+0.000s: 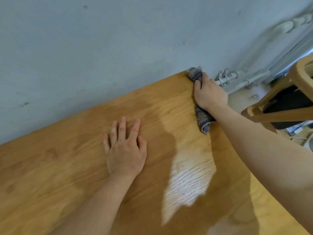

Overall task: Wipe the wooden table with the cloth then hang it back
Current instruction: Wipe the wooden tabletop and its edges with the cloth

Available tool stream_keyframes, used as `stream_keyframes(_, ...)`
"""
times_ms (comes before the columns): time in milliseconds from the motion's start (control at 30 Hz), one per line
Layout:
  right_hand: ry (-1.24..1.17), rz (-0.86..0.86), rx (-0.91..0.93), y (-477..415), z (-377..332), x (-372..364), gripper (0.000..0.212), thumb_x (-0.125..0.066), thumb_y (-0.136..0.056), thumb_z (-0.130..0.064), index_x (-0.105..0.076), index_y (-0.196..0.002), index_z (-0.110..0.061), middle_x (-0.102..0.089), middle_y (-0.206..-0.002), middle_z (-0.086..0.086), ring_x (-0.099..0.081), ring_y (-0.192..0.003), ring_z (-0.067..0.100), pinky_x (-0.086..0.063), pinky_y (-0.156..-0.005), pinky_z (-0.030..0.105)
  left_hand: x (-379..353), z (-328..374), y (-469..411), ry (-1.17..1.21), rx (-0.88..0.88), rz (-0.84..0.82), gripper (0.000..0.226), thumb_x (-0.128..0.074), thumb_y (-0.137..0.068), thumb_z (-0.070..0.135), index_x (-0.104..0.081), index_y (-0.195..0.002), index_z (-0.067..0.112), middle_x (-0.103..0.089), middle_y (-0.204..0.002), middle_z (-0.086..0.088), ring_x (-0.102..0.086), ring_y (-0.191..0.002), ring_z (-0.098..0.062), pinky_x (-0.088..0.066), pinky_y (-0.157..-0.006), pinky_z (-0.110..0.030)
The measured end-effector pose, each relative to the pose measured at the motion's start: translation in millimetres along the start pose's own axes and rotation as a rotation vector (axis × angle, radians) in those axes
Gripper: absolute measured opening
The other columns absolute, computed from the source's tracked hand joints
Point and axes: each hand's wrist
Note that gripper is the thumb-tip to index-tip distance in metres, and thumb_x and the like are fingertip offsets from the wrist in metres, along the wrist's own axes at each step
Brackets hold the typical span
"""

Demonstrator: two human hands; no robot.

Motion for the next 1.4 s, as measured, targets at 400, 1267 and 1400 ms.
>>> stream_keyframes(400, 0.098, -0.094, 0.401, 222.5, -70.7, -54.4, 0.057, -0.025, -0.101, -0.046, -0.022, -0.155, -0.029, -0.014, -0.164, -0.003, -0.006, -0.151, 0.025, -0.006, -0.119, 0.055, 5.4, -6.5, 6.3, 0.377, -0.075, 0.096, 0.049, -0.036, -0.084, 0.024, -0.057, -0.129, 0.025, -0.045, -0.146, -0.002, -0.033, -0.138, -0.023, -0.023, -0.113, -0.047)
stream_keyframes(1267, 0.081, -0.223, 0.581, 462.0, -82.1, -67.2, 0.062, -0.028, -0.101, -0.046, -0.013, -0.157, -0.024, -0.011, -0.164, -0.004, 0.002, -0.151, 0.014, -0.003, -0.122, 0.046, 33.0, -112.0, 231.3, 0.267, -0.303, -0.151, 0.045, -0.035, -0.098, 0.029, -0.046, -0.141, 0.02, -0.037, -0.152, -0.004, -0.029, -0.14, -0.024, -0.028, -0.114, -0.044)
stream_keyframes(1400, 0.09, -0.003, 0.148, 446.8, 34.9, -34.2, 0.055, -0.026, -0.099, -0.046, -0.031, -0.152, -0.031, -0.025, -0.161, -0.007, -0.018, -0.149, 0.014, -0.017, -0.119, 0.045, 21.3, -75.3, 249.4, 0.151, -0.512, -0.271, 0.051, -0.03, -0.096, 0.037, -0.032, -0.147, 0.032, -0.024, -0.158, -0.004, -0.019, -0.144, -0.025, -0.017, -0.116, -0.049)
Point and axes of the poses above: each hand's wrist, its own y-axis away from the middle knuckle, its own x-axis out of the back of the hand, z = x × y
